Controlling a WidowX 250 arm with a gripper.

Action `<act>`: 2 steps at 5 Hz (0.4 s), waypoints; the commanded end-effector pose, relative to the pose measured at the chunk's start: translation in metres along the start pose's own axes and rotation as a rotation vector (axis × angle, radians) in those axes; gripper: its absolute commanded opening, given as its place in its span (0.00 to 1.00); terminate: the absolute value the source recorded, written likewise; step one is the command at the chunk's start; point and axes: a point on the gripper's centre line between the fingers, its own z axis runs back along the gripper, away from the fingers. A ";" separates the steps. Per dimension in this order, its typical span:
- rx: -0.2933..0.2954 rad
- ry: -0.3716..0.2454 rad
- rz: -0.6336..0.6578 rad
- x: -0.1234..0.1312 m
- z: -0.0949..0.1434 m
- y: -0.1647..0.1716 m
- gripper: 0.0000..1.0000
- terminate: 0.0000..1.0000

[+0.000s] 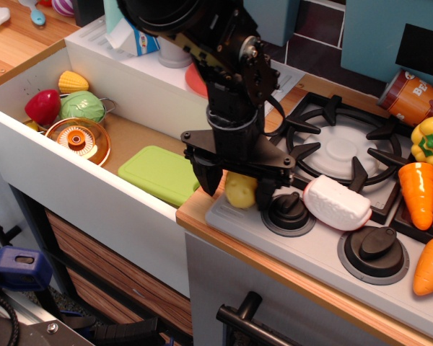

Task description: Put potato on plate

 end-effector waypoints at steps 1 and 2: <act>0.034 0.010 -0.015 0.017 0.016 0.008 0.00 0.00; 0.118 0.013 -0.097 0.051 0.041 0.031 0.00 0.00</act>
